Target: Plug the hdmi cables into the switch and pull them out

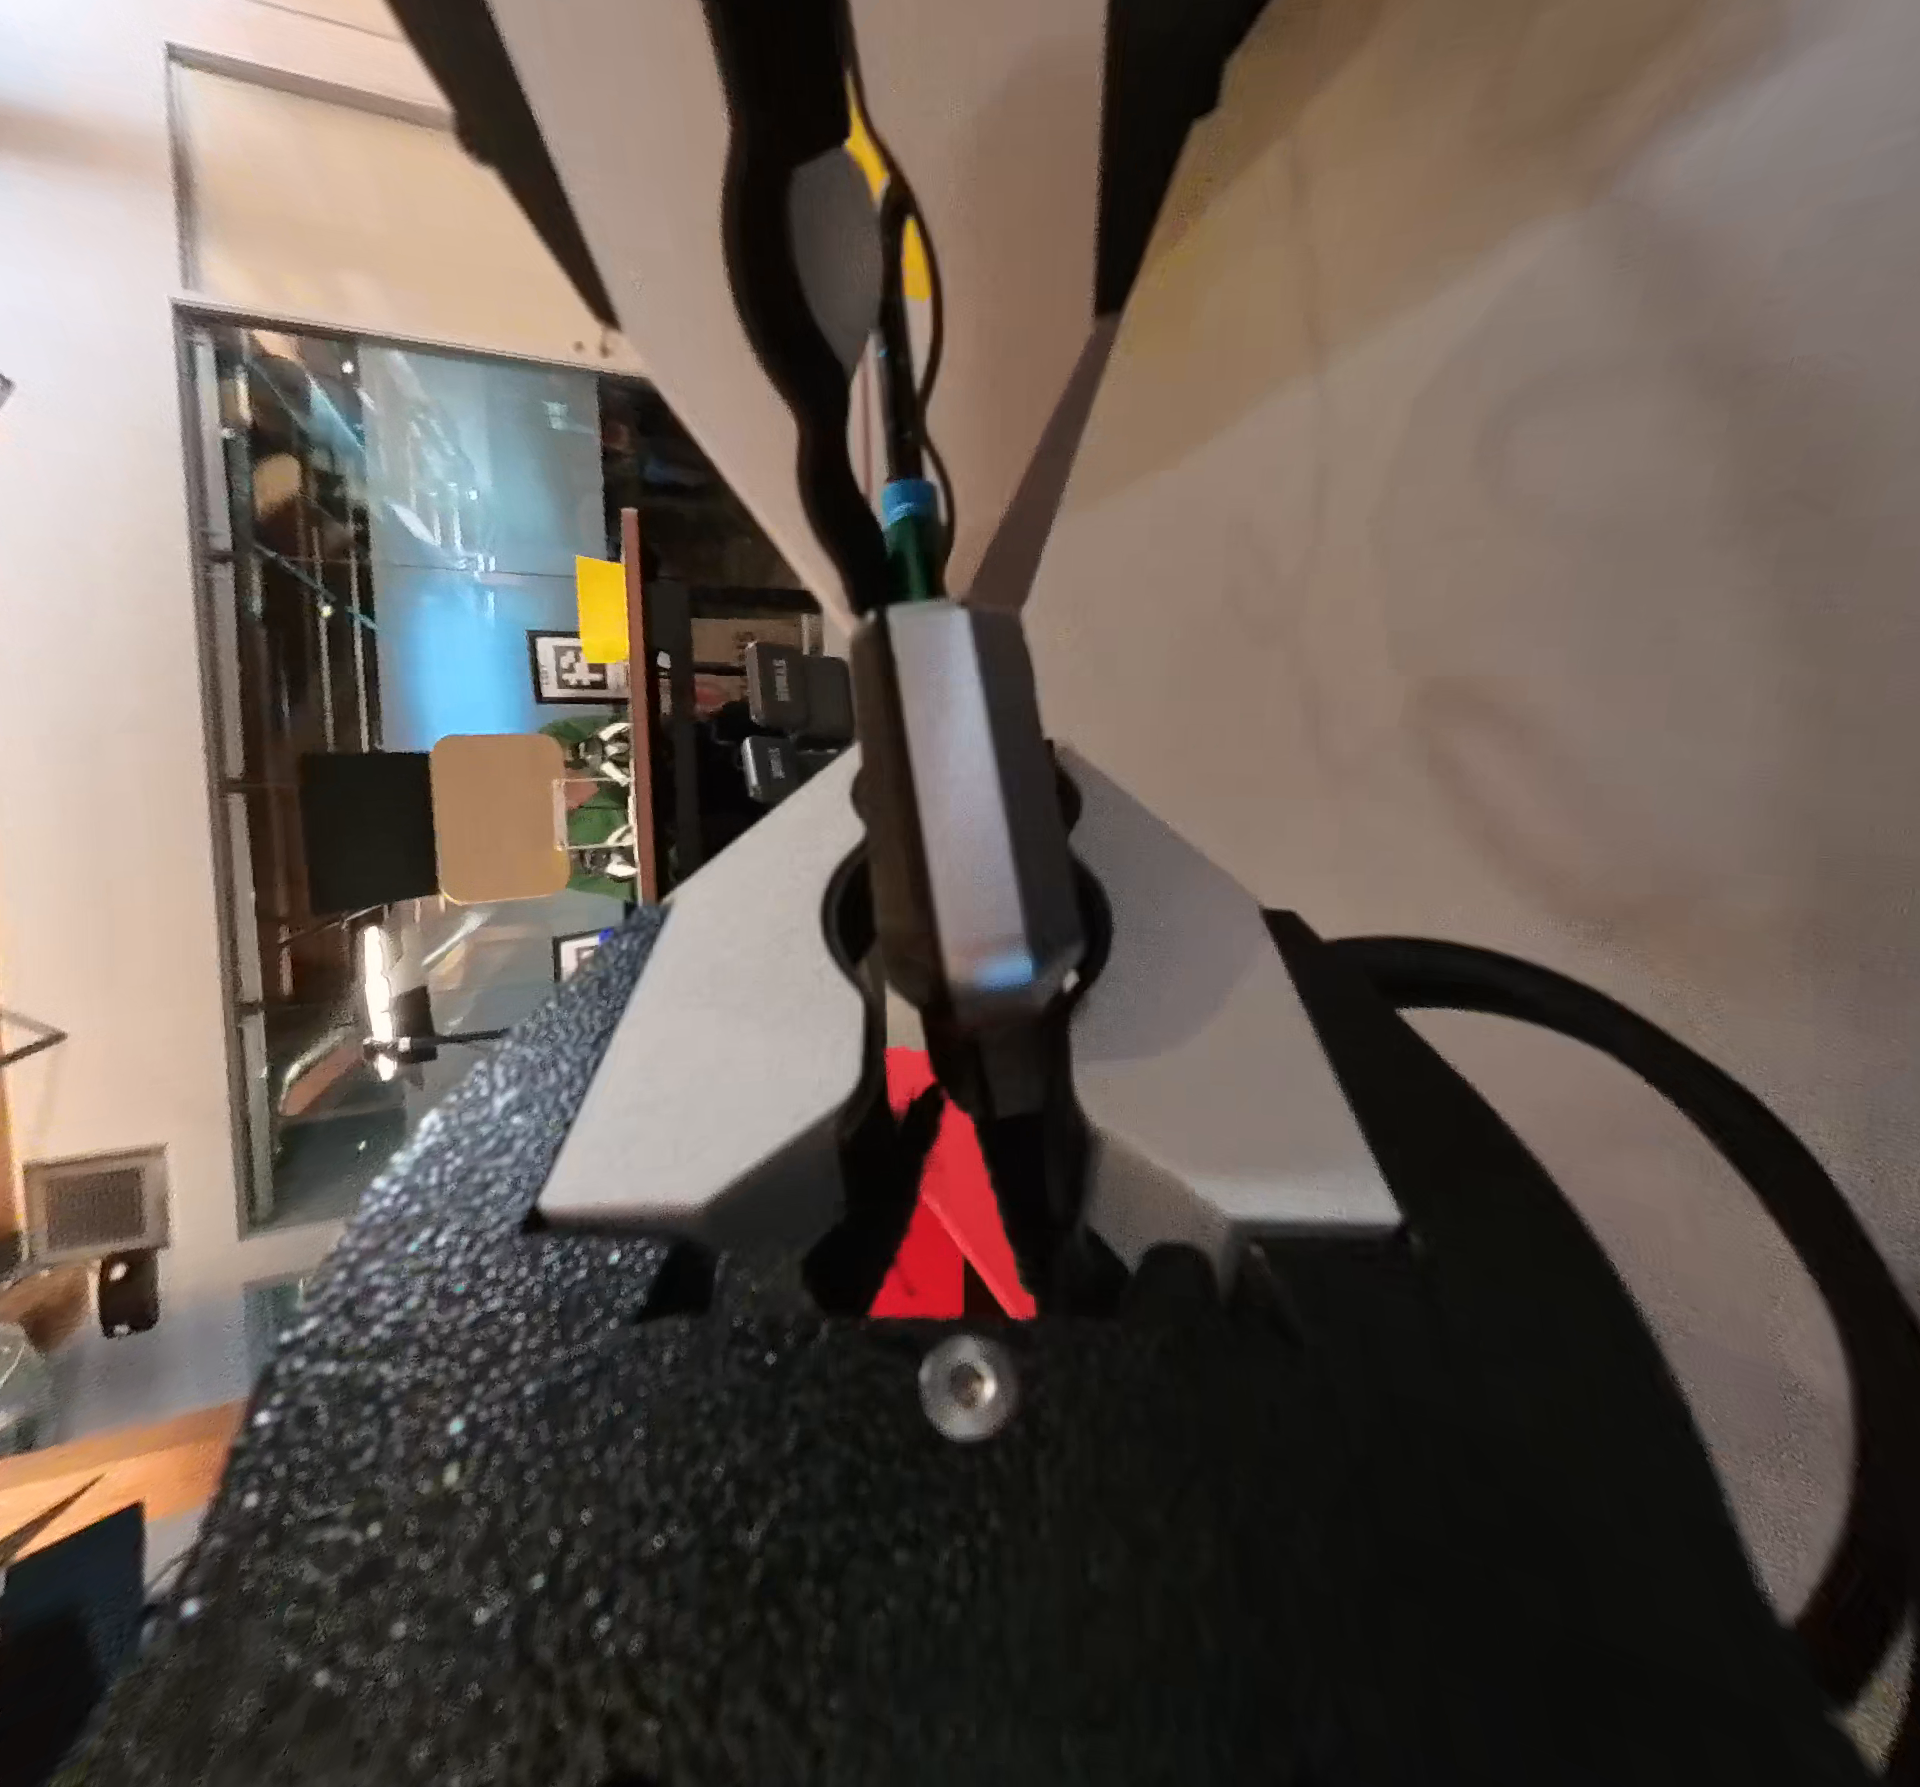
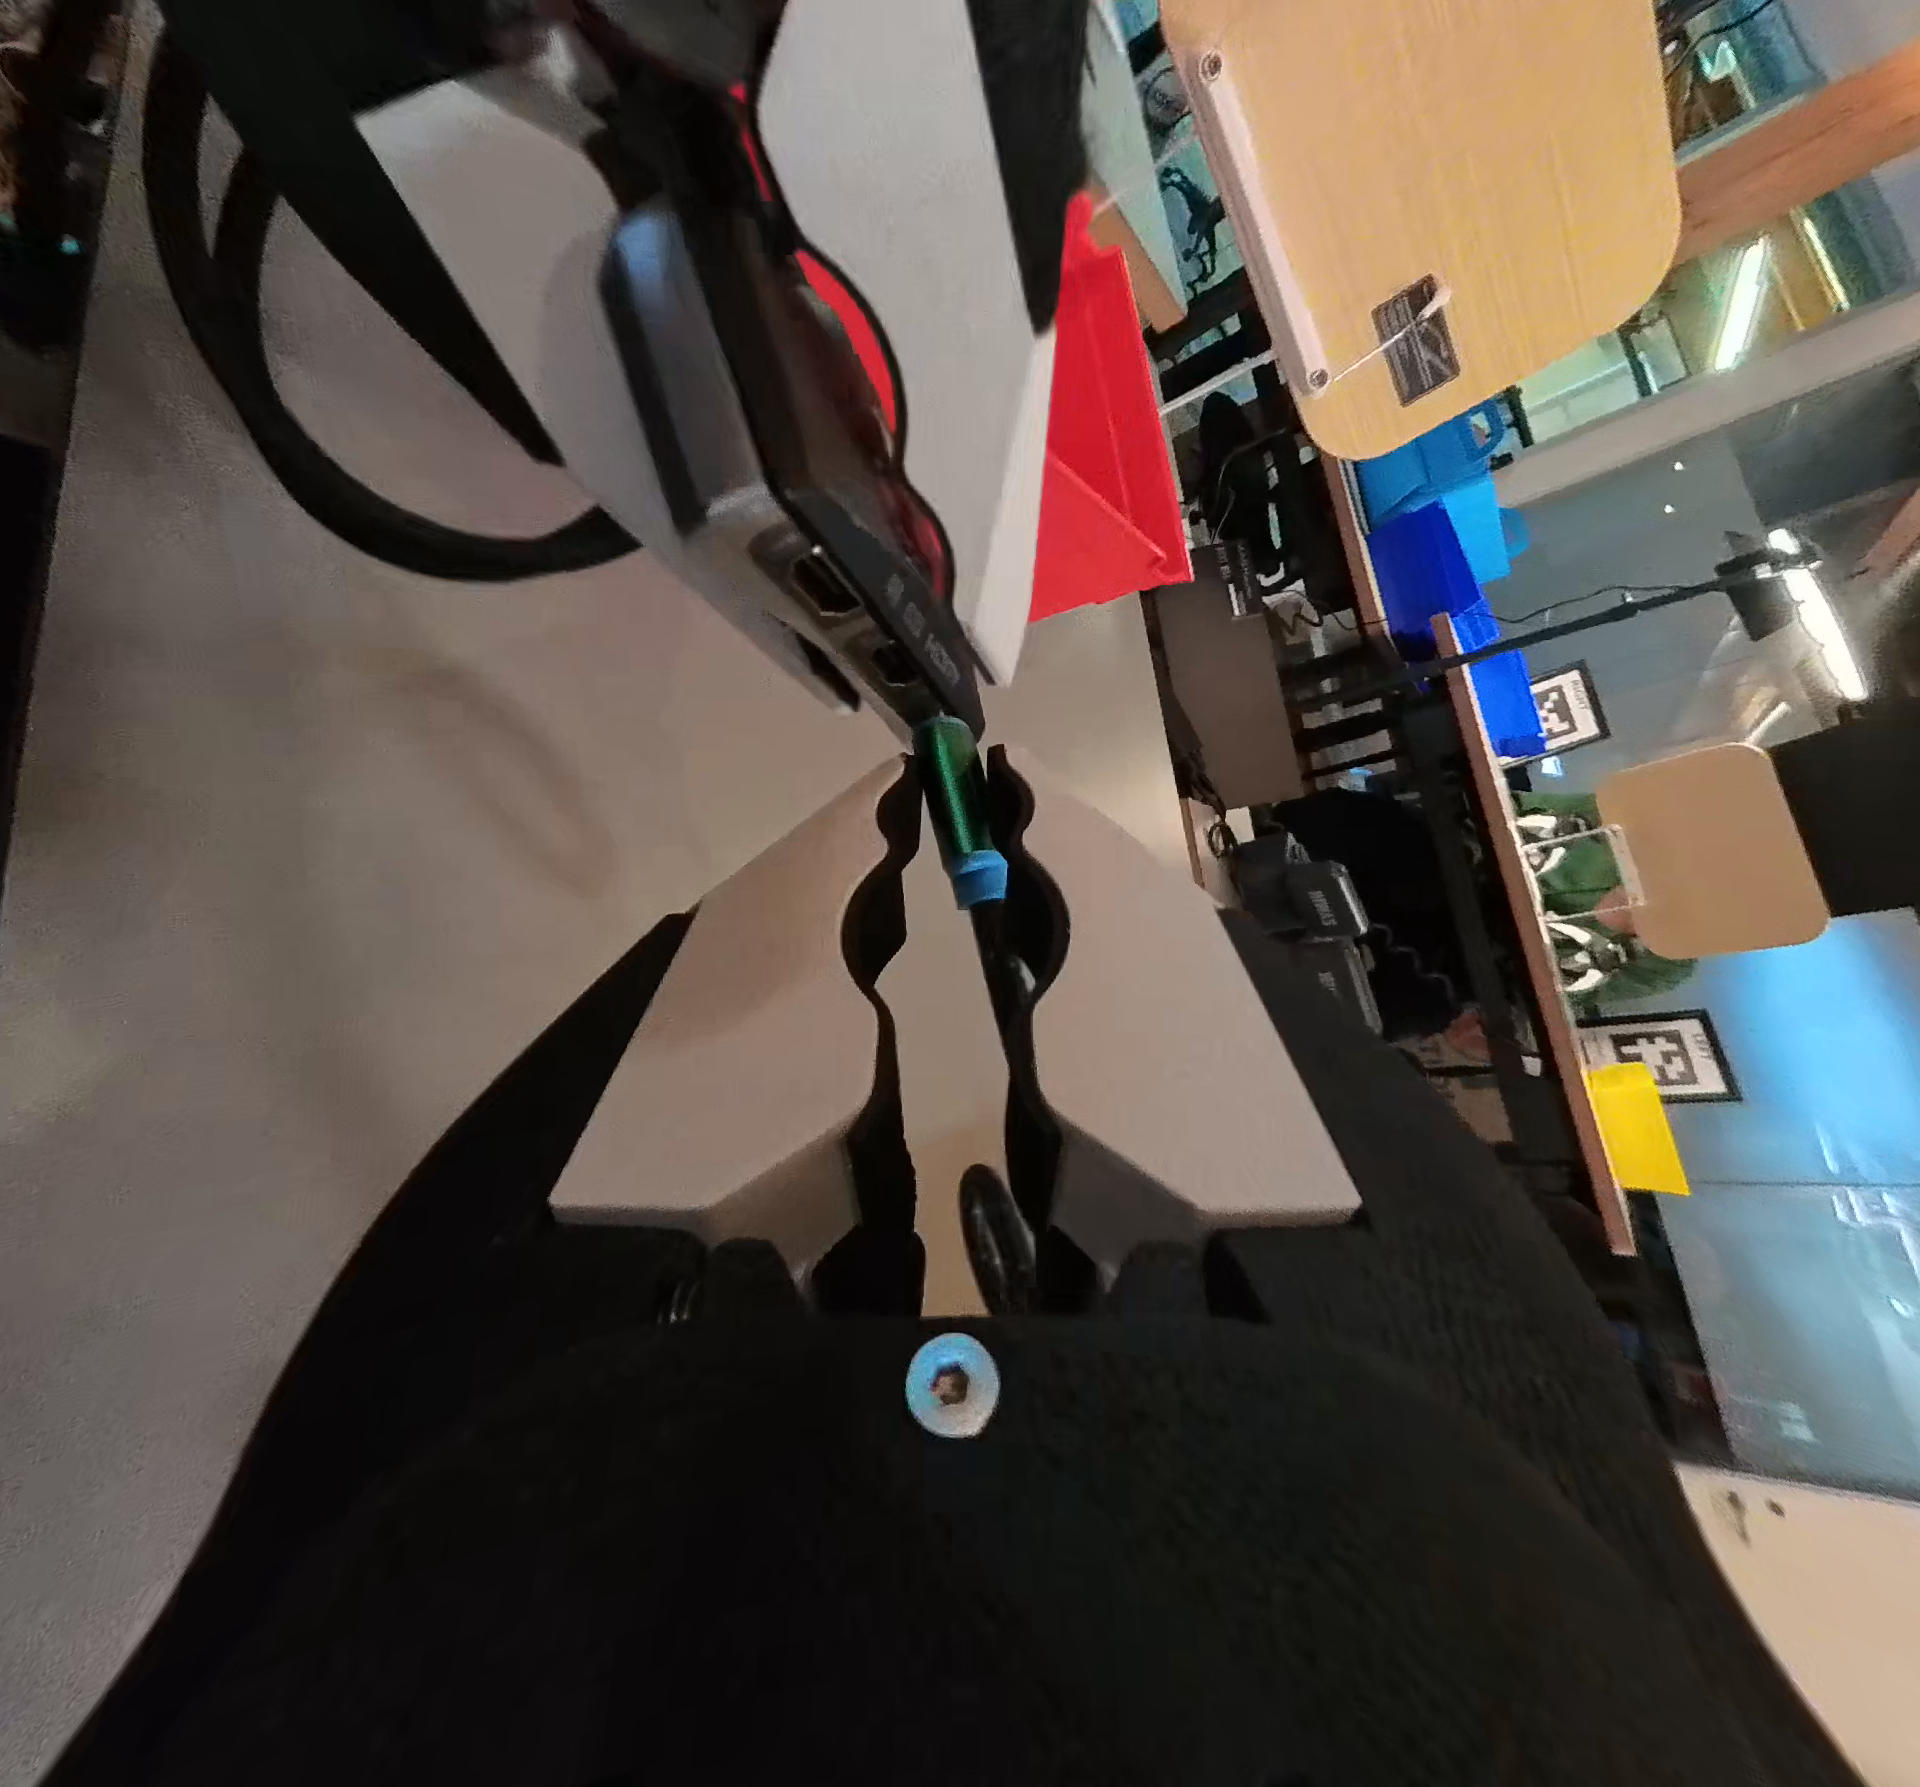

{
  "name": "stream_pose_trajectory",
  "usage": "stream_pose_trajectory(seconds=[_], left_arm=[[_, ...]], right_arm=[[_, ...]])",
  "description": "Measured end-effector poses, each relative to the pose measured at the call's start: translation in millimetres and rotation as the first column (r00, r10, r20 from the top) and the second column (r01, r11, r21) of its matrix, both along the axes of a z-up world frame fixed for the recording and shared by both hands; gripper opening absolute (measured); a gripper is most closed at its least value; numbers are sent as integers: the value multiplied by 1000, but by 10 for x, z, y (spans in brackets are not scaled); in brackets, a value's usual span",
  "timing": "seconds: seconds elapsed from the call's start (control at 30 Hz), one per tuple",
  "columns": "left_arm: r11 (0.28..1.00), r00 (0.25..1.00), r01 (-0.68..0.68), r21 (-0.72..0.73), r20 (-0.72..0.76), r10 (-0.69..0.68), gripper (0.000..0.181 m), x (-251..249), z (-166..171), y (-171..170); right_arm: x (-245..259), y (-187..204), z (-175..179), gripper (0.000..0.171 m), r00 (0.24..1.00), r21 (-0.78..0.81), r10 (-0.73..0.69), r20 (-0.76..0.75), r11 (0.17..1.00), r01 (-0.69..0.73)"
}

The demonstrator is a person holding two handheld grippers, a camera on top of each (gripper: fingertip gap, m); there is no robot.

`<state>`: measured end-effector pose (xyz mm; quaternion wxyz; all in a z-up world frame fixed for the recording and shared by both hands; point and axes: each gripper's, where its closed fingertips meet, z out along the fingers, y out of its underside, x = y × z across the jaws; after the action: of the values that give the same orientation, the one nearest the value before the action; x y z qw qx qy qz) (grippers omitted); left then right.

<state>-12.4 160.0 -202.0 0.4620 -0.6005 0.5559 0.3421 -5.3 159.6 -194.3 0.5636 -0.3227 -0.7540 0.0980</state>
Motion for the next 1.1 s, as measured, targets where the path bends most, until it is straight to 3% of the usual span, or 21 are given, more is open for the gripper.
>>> stream_pose_trajectory(seconds=[0.17, 0.37, 0.5, 0.67, 0.87, 1.1], left_arm=[[998, 995, 39, -51, 98, -34, 19, -10, 64, -138], [959, 935, 235, -156, 306, -180, 19, 171, 174, -519], [961, 925, 257, -103, 315, -213, 23, 203, 301, -594], [917, 867, 367, -154, 414, -277, 19, 416, 386, -885], [954, 897, 301, -2, 340, -282, 20, 351, 582, -739], [914, 830, 402, -62, 448, -334, 20, 388, 581, -864]], right_arm=[[19, -152, 51, 11, 998, 39, 56, 3, 998, -56], [178, -600, 208, 10, 960, -179, 280, -9, 944, -278], [208, -668, 337, 10, 971, -78, 237, -4, 968, -237], [405, -975, 435, 10, 937, -135, 345, 51, 932, -336], [380, -814, 604, 11, 980, 101, 176, 90, 978, -184], [396, -954, 652, 10, 946, -101, 322, 43, 943, -317]])
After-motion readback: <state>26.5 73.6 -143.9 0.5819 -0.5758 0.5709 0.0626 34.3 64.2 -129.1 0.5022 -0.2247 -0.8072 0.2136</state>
